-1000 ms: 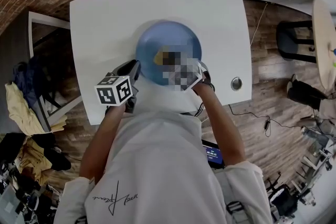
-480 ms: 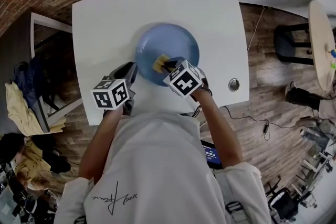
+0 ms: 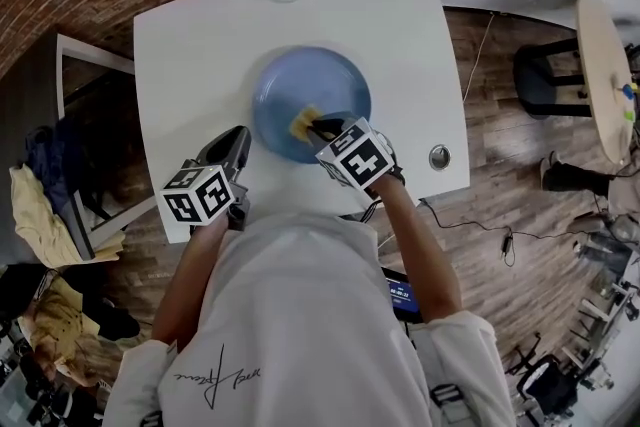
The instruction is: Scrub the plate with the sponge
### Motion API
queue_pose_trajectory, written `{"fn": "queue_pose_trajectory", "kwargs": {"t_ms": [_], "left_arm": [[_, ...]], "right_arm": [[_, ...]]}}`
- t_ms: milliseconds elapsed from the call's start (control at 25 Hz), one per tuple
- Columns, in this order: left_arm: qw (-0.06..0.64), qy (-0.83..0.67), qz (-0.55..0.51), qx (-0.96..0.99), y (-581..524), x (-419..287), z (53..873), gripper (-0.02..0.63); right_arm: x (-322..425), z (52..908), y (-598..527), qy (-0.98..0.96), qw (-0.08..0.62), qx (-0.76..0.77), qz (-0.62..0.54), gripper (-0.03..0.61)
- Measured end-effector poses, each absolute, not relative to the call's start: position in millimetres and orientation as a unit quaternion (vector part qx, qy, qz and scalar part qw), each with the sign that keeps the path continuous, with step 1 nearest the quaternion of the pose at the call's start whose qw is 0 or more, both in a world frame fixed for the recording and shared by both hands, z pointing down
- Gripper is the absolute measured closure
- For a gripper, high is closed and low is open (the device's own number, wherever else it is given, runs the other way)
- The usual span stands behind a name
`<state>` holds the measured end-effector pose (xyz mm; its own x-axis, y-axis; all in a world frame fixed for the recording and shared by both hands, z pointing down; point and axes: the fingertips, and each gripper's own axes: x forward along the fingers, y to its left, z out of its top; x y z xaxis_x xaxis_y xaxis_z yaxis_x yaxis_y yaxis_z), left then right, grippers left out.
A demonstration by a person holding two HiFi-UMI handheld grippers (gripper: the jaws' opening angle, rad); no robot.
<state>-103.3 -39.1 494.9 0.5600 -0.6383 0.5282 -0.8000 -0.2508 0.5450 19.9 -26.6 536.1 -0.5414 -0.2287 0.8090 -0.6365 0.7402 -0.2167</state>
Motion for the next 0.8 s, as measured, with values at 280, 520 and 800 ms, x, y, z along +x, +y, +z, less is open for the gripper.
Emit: {"fn": "queue_pose_trajectory", "kwargs": {"t_ms": [280,520,800], "left_arm": [[0.392,-0.44,0.086,0.804,-35.8,-94.3,477.1,0.578],[0.37,-0.427,0.075,0.822,-30.7,-88.8,456.7,0.588],[0.323,-0.425,0.066,0.843,-34.1,-84.1,426.2,0.589]], "right_arm": [[22.3,511.6,-20.7,-0.853,0.367,0.273,0.251,0.543],[27.3,486.8,-16.0,-0.861,0.332,0.296,0.248,0.545],[31.4,455.6,-14.0,-0.872,0.278,0.31,0.259,0.543]]}}
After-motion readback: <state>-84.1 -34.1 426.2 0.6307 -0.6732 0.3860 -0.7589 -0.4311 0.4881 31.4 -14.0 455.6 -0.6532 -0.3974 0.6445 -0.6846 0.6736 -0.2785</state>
